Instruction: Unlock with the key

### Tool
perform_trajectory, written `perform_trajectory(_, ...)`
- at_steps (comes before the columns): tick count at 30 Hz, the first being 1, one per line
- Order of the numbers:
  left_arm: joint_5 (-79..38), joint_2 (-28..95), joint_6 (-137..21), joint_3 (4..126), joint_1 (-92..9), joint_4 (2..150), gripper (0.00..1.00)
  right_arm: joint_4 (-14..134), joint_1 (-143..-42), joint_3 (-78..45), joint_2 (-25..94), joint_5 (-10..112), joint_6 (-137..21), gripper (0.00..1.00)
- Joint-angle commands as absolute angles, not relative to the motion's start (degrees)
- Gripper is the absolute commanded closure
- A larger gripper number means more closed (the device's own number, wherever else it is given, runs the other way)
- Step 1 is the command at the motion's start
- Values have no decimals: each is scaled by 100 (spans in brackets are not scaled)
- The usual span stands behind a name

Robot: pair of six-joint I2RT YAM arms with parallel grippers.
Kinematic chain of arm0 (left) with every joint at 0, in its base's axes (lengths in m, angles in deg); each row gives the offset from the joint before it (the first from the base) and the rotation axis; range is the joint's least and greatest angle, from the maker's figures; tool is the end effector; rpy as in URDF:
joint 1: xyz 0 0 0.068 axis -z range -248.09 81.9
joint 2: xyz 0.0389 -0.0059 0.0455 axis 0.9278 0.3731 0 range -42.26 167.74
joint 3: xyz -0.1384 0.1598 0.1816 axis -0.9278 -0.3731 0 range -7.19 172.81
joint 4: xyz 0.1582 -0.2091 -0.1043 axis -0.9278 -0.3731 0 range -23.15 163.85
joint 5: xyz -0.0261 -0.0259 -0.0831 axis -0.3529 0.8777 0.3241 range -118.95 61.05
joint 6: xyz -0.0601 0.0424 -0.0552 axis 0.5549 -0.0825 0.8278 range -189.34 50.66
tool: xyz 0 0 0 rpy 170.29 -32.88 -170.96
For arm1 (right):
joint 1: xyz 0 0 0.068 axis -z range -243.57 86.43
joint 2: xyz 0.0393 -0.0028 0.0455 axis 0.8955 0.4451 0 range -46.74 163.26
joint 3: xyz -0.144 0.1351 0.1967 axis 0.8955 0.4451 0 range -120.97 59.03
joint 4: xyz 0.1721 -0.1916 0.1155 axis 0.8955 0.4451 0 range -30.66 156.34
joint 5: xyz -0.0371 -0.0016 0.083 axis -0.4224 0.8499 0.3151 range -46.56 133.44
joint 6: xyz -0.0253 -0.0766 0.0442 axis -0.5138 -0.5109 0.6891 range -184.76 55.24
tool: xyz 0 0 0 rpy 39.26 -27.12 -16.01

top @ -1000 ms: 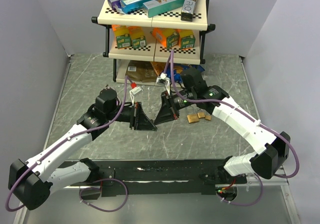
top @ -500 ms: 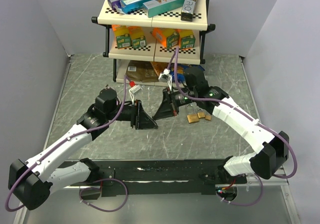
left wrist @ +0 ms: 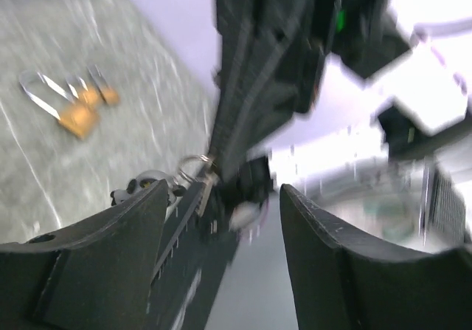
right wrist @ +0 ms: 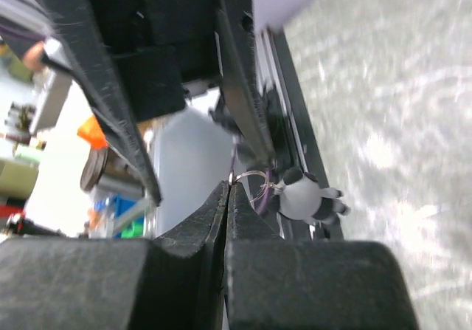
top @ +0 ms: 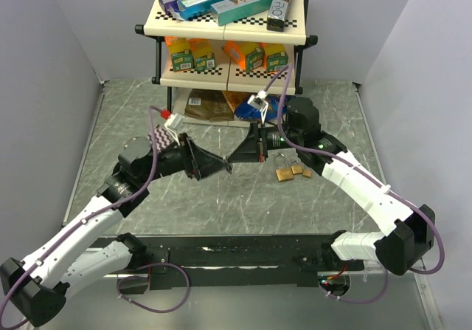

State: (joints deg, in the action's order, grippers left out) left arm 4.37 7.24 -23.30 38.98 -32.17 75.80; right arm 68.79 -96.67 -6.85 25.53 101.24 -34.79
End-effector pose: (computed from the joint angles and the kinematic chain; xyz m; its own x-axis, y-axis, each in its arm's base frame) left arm 0.1820 -0.1878 0.3597 -0.6865 -0.2454 -0.6845 0.6351 0.2562 -0.7287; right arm 0.2327 0.2352 0.3685 -0.6841 -0.1283 -0.7180 -0.7286 0.0760 0.6807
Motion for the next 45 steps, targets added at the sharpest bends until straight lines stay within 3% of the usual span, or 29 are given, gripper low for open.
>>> perform_trajectory(1,-776,565,-1661,3790,-3241,8517,35,5303,-9662,-592,2287,9793,-2410,100)
perform_trajectory(5,-979,459,-1125,3553,-3241,9369,39,4511,-9653,-600,2296,9538,-1933,100)
perform_trajectory(17,-1155,230,-843,3236,-3241,9617,62,4853,-9653,-706,2269,9186,-2047,100)
perform_trajectory(30,-926,494,-861,3359,-3241,9687,66,5002,-9662,-724,2331,9204,-2090,100)
perform_trajectory(39,-1032,424,-1052,3359,-3250,9478,99,5300,-9671,-767,2445,9327,-2231,100)
perform_trajectory(42,-971,354,-1814,3771,-3241,8506,99,5590,-9662,-933,2533,9546,-2528,100)
perform_trajectory(44,-682,388,-2238,4193,-3250,7950,99,6222,-9644,-1031,2516,9564,-2827,90)
perform_trajectory(45,-489,467,-2606,4316,-3259,7408,99,6337,-9636,-1066,2481,9582,-3064,75)
